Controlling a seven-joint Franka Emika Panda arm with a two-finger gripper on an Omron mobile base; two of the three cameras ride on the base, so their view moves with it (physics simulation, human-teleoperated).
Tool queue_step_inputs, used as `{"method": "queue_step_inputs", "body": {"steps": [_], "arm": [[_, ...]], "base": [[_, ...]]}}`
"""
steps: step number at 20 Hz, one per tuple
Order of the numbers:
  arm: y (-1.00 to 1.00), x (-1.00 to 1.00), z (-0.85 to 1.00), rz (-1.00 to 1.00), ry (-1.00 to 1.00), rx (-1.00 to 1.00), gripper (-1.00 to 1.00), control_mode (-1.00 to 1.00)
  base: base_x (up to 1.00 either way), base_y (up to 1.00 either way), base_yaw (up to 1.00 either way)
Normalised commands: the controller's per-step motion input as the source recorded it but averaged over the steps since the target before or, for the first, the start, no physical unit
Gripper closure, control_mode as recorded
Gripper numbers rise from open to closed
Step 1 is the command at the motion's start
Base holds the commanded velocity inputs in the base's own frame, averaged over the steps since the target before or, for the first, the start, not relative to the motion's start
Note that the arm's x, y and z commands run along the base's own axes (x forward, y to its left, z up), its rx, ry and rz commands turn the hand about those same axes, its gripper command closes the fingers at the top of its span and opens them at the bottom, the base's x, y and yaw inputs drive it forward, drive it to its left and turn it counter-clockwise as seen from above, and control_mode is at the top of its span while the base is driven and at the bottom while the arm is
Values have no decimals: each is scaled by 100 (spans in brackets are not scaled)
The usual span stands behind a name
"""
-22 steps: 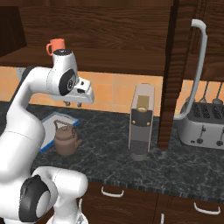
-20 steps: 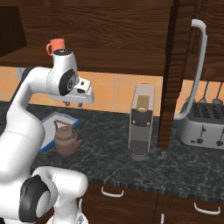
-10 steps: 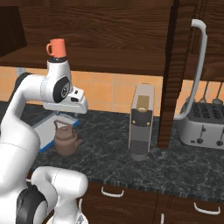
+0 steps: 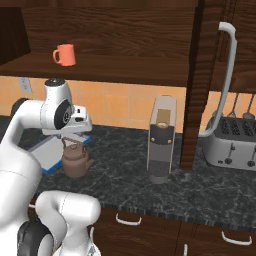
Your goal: Pick the kettle from the counter and place it on the tray. Then pick the mug from the cabinet and place it on the tray. Then close the cabinet doors.
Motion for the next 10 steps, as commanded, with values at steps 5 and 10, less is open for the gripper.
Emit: {"method": "queue_step_inputs", "body": {"steps": [5, 10], "arm": [[13, 49, -24, 24, -3, -19, -100, -100], [4, 18, -27, 27, 5, -8, -100, -100]], "base": [[0, 0, 0], [0, 0, 0]]}}
